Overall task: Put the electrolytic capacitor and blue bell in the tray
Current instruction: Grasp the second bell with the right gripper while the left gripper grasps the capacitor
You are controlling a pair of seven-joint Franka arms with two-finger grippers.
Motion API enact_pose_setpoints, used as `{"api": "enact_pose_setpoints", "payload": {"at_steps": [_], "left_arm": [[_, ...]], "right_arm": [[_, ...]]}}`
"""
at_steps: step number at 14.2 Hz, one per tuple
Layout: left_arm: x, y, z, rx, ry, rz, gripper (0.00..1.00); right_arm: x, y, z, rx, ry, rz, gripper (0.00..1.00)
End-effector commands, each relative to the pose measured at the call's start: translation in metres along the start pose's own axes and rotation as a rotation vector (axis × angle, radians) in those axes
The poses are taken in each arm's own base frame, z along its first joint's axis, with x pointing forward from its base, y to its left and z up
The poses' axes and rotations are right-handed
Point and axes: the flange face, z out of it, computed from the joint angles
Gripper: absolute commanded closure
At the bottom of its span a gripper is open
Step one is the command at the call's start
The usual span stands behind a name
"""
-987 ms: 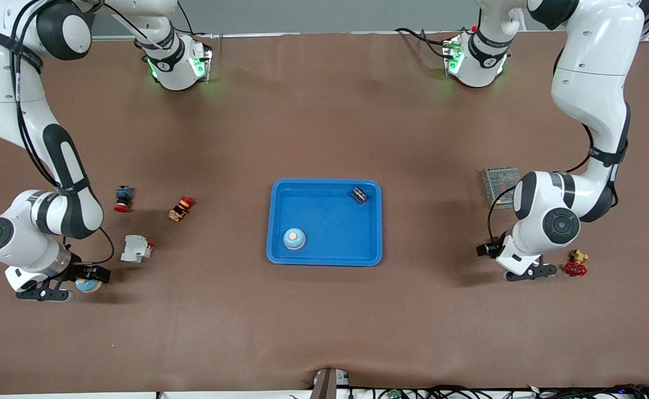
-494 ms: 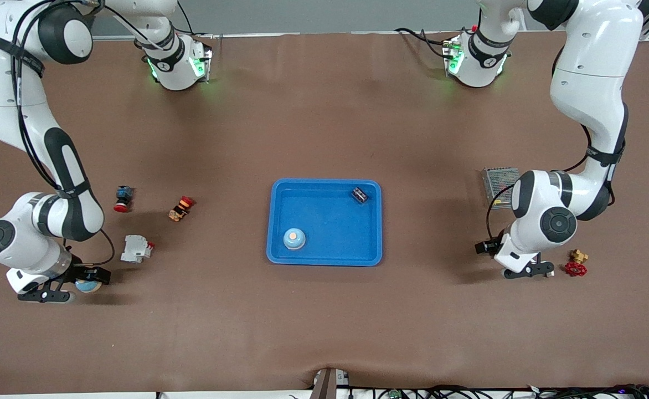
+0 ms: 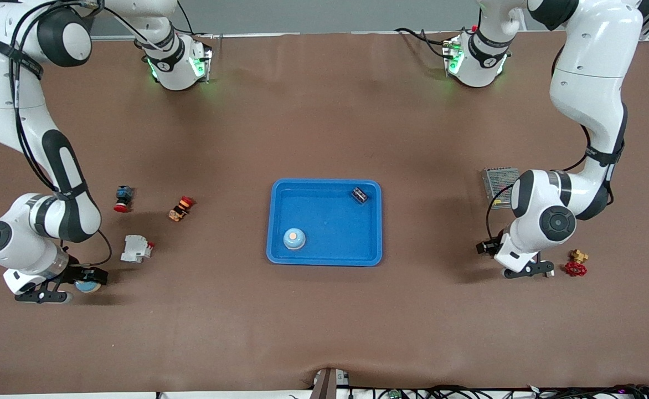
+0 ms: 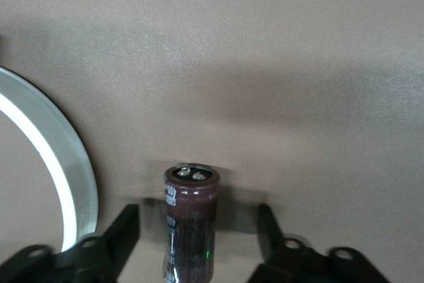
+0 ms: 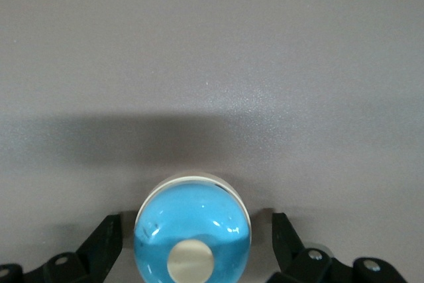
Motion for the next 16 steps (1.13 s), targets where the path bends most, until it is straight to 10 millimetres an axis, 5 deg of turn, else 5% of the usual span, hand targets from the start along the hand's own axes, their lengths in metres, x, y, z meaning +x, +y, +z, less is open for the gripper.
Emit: {"api": "enact_pose_setpoints", "payload": {"at_steps": [1,3,4,5,7,8,13,16], "left_arm": [[-0.003,-0.006,-0.005,-0.015,0.011,-0.024,0.65],[-0.001,-0.009,-0.007,-0.015,0.015,-0.029,0.83],[-0.001,-0.009,-0.007,-0.015,0.015,-0.029,0.92],[0.000,-0.009,-0.007,-0.015,0.017,-0.033,1.00],[0.000,-0.008,-0.008,-0.017,0.019,-0.032,1.00],[0.001,-0.008,-0.010,-0.017,0.023,-0.032,1.00],[0.020,0.002,-0.056,-0.003,0.007,-0.043,1.00],[0.033,0.017,-0.089,0.006,-0.015,-0.085,1.00]], "right_arm": [[0.003,0.003,0.001,0.020,0.010,-0.002,0.00],[0.004,0.002,0.000,0.020,0.010,-0.005,0.00],[0.004,0.002,0.000,0.020,0.010,-0.014,0.10],[0.004,0.002,0.000,0.020,0.011,-0.029,0.29],[0.004,0.003,0.000,0.021,0.011,-0.033,0.83],[0.004,0.002,0.000,0.021,0.011,-0.034,1.00],[0.006,-0.004,-0.006,0.028,0.009,-0.035,1.00],[0.020,-0.022,-0.032,0.057,-0.021,-0.039,1.00]]}}
